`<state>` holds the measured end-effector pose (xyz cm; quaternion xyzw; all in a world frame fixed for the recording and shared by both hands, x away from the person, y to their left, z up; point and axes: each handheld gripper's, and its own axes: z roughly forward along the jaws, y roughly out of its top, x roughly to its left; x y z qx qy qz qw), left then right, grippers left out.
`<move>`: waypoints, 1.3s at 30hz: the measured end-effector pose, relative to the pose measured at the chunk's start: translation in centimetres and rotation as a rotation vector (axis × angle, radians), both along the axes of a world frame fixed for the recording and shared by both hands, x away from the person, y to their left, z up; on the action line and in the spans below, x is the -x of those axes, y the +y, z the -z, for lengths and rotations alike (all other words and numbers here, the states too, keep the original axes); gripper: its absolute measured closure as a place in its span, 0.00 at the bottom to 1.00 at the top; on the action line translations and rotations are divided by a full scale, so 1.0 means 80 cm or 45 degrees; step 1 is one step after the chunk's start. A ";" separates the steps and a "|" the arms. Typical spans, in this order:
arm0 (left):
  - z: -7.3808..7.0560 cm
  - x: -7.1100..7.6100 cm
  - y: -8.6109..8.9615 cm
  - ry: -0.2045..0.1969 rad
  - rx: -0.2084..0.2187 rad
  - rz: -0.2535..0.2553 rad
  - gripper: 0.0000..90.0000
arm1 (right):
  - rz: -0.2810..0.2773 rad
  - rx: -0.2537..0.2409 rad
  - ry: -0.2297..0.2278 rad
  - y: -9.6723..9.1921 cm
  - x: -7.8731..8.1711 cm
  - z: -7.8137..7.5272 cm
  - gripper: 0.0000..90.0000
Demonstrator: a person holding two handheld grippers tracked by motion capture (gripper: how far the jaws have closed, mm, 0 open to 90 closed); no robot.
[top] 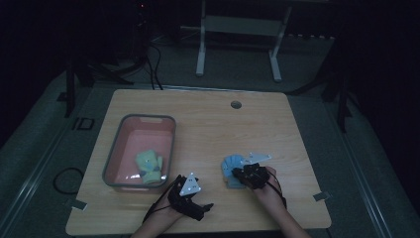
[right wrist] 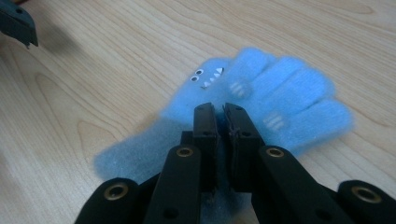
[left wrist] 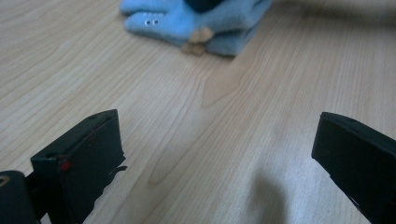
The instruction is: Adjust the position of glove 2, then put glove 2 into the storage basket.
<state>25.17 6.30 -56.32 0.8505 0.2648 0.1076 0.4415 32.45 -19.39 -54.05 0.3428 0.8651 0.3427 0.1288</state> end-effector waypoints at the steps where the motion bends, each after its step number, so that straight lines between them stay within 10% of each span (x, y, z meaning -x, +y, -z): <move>1: -0.001 0.000 0.000 0.002 0.006 -0.001 0.02 | -0.002 0.002 -0.003 0.001 0.000 0.001 0.92; 14: -0.006 0.002 -0.012 0.015 -0.102 0.002 0.02 | 0.029 -0.138 -0.054 -0.026 -0.001 -0.028 0.34; 20: -0.007 0.002 -0.024 0.002 -0.176 0.066 0.07 | 0.064 -0.213 -0.099 -0.047 -0.006 -0.044 0.24; 28: -0.021 -0.009 -0.048 -0.046 -0.143 0.158 0.07 | 0.002 -0.215 -0.135 -0.058 -0.014 -0.052 0.14; 39: -0.036 -0.039 -0.101 -0.146 -0.225 0.266 0.16 | 0.024 -0.195 0.060 -0.049 -0.036 -0.046 0.20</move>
